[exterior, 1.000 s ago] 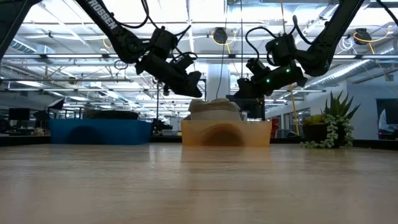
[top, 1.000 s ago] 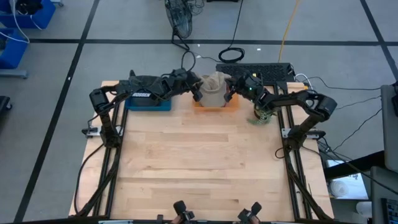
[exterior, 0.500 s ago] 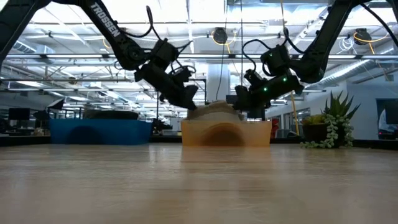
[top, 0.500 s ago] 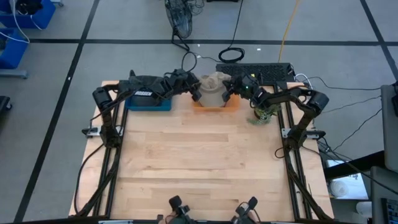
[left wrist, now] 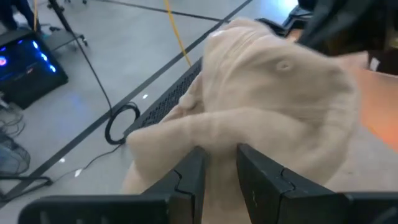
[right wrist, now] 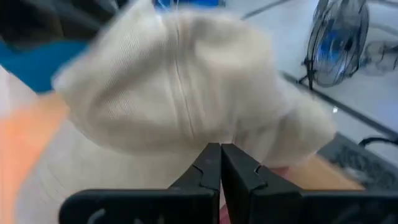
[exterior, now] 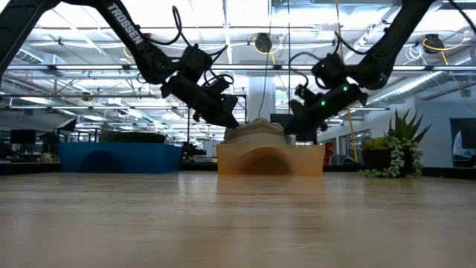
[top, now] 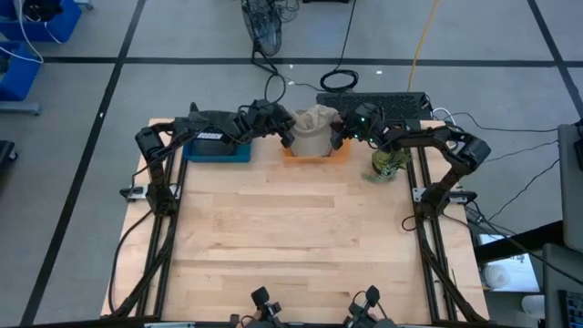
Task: Pick & Place hat
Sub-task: Put the brown cap into the orange bin
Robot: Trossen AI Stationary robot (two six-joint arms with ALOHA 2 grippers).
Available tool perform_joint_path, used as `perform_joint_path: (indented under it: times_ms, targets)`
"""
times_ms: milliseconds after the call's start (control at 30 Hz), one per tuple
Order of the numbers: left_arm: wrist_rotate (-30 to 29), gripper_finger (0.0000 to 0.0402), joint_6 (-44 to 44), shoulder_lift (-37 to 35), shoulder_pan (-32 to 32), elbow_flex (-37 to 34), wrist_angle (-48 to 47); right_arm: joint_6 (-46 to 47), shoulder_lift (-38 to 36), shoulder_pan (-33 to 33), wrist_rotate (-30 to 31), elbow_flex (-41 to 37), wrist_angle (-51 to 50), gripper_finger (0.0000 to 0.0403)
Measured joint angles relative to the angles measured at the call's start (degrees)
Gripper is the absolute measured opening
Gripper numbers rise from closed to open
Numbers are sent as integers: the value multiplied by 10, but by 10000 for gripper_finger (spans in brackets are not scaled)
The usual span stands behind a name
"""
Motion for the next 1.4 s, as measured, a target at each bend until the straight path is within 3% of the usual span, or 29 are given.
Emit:
perform_joint_path:
  times_ms: [233, 367, 567, 833, 1400]
  targets:
    - [0, 93, 4, -2, -5, 0, 14, -2, -38, 28, 31, 0, 46, 0]
    - [0, 93, -8, -2, -5, 0, 13, 3, -9, 57, 43, 0, 101, 0]
    - [2, 93, -16, -2, -7, 0, 8, -15, 49, 71, 135, 3, 129, 0]
    - [4, 93, -15, -2, -8, 0, 7, 30, 85, 40, 65, 32, 41, 0]
    - [-1, 93, -4, -2, 10, 1, -89, 28, 79, 29, 60, 33, -8, 0]
